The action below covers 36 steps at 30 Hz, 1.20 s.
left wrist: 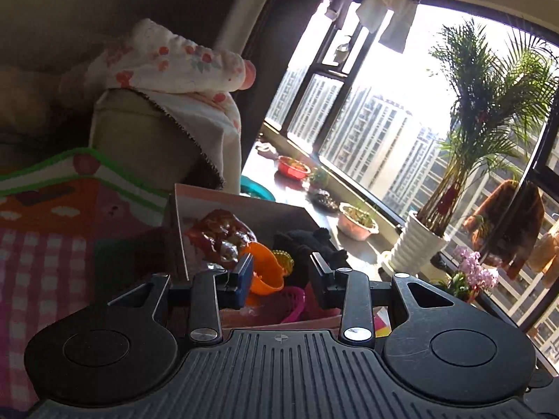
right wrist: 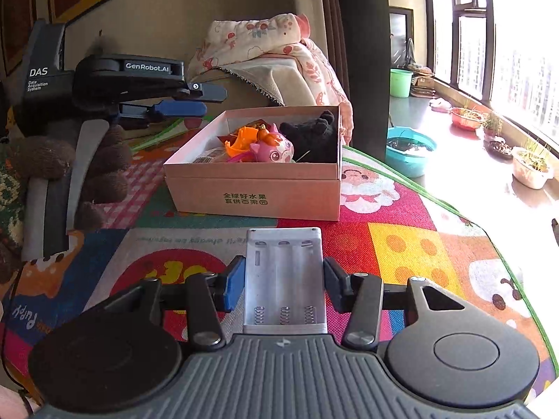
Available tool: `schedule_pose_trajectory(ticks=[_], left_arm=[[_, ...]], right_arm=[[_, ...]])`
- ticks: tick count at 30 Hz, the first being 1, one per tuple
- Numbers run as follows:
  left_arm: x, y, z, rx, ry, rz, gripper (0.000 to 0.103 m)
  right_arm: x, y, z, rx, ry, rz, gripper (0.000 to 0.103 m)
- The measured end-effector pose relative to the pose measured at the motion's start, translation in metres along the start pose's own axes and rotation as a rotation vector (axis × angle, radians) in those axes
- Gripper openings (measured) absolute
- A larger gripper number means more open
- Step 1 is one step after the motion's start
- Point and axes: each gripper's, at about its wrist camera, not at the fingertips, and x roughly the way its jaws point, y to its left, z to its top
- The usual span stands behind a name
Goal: Organize objects
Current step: 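Release the bird into the box with the left tool while the right tool carries the charger, then lower the white charger into the pink box and open the right tool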
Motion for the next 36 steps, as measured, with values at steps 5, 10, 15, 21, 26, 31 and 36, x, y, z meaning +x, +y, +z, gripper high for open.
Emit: schedule_pose_trajectory(ticks=[5, 10, 15, 21, 26, 31, 36], left_arm=[[-0.020, 0.019, -0.025, 0.031, 0.048, 0.072, 0.038], [-0.024, 0.037, -0.028, -0.042, 0.070, 0.093, 0.038], [-0.030, 0.044, -0.024, -0.074, 0.078, 0.106, 0.038], [-0.027, 0.050, -0.021, -0.115, 0.075, 0.109, 0.038], [-0.018, 0.037, -0.028, -0.108, 0.093, 0.065, 0.038], [-0.021, 0.022, -0.035, -0.024, 0.111, 0.069, 0.038], [-0.022, 0.021, -0.039, -0.005, 0.134, 0.084, 0.038]], right_arm=[[-0.003, -0.002, 0.044, -0.035, -0.091, 0.001, 0.047], [0.022, 0.003, 0.139, -0.008, -0.198, 0.006, 0.047], [0.069, 0.008, 0.196, -0.029, -0.183, -0.083, 0.049], [0.071, -0.013, 0.154, -0.039, -0.093, -0.062, 0.049], [0.081, -0.014, 0.116, -0.049, 0.038, 0.003, 0.048], [0.091, 0.003, 0.108, -0.127, 0.034, -0.019, 0.048], [0.095, 0.001, 0.111, -0.176, -0.048, -0.185, 0.048]])
